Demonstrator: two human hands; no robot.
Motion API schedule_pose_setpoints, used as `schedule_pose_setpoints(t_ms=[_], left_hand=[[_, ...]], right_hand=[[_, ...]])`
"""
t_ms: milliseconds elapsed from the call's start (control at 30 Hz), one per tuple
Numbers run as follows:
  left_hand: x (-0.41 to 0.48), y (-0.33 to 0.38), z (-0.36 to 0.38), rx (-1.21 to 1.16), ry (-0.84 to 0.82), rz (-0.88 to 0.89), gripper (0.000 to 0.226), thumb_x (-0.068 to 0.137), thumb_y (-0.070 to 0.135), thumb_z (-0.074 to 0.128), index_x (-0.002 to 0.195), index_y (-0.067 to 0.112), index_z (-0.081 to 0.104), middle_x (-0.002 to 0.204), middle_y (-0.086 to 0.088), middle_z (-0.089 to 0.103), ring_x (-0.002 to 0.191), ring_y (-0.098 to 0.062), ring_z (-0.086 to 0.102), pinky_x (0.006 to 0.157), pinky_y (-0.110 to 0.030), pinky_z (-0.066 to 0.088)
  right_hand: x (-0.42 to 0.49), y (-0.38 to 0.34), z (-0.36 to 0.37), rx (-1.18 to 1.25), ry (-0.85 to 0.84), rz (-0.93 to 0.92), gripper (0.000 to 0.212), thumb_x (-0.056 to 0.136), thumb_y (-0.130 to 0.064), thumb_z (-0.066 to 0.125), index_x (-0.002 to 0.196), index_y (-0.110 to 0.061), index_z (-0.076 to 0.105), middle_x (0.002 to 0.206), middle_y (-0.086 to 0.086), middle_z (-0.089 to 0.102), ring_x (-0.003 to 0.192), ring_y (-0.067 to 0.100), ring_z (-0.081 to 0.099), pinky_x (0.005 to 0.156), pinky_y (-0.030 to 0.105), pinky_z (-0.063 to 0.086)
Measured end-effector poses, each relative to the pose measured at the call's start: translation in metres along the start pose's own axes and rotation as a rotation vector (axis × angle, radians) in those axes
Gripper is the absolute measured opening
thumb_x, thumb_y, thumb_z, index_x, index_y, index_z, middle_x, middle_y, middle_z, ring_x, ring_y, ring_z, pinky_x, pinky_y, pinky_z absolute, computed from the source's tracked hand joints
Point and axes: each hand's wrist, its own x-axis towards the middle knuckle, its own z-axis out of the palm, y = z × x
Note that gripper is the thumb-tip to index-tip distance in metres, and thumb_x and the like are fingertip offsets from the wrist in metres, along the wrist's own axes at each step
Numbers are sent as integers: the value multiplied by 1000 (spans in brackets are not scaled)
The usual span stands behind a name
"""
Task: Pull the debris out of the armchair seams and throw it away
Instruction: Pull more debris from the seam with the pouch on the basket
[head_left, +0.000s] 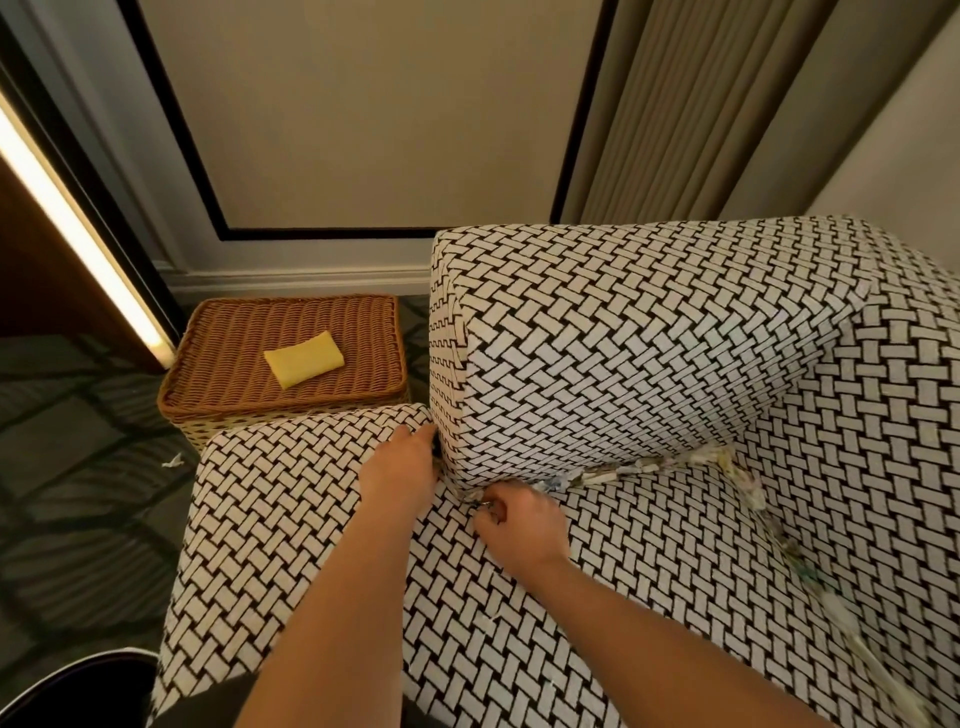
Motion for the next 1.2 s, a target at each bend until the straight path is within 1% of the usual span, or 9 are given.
schedule_pose_setpoints(t_ms=[67,133,233,367,633,767,967,1133,1200], left_hand=[[3,-1,0,-10,-1,0,51,93,21,50,140,30,31,130,-6,43,115,-28,50,83,-39,47],[3,-1,0,-33,1,-12,47,93,20,49,137,32,36,129,-5,44,114,-27,51,80,-39,47],[3,-2,1,-54,26,-18,44,92,21,52,133,28,38,125,-5,46,112,-27,52,78,-38,46],[5,-4,2,-34,31,3,48,93,24,50,138,30,34,126,-5,45,111,-27,54,77,-37,47],[10,-3,0,-11,-17,-3,48,94,24,49,139,30,33,132,-6,41,112,-29,54,80,-40,47],[11,-4,-1,-39,-37,2,46,93,23,49,136,30,37,130,-6,42,111,-30,54,84,-43,48],[8,-12,-1,-143,-35,53,41,89,29,56,129,23,47,125,-8,45,108,-30,54,88,-45,49],[7,-13,0,-120,-75,80,60,86,34,58,139,26,34,129,-9,40,114,-32,50,92,-45,46],[7,-12,0,-93,-86,87,59,86,36,57,140,27,34,127,-9,40,113,-32,50,91,-44,47]], right_hand=[[3,5,-1,21,-23,-36,17,87,-25,49,81,-17,63,64,-7,48,68,15,52,64,25,44],[3,6,1,-1,9,-53,19,90,-23,48,86,-17,66,71,-5,57,71,15,55,63,24,43],[1,5,5,-7,72,-83,21,93,-22,47,94,-16,66,88,-2,66,80,15,59,71,25,47],[-1,4,3,-13,94,-120,22,95,-19,44,100,-14,65,97,-1,64,86,15,59,79,25,48],[-2,0,3,-123,83,-119,23,93,-27,41,92,-15,62,96,1,63,84,16,58,85,31,47],[-3,-4,3,-215,39,-114,28,93,-32,36,101,-16,58,104,2,59,91,18,56,87,32,43],[-4,-1,3,-193,32,-114,29,93,-31,35,108,-15,55,105,1,58,92,16,54,87,29,41],[-4,0,4,-169,47,-105,27,92,-29,37,104,-15,56,100,0,59,85,13,51,83,27,39],[-4,0,4,-141,61,-99,24,92,-28,40,101,-15,57,98,-1,59,81,11,47,82,26,39]])
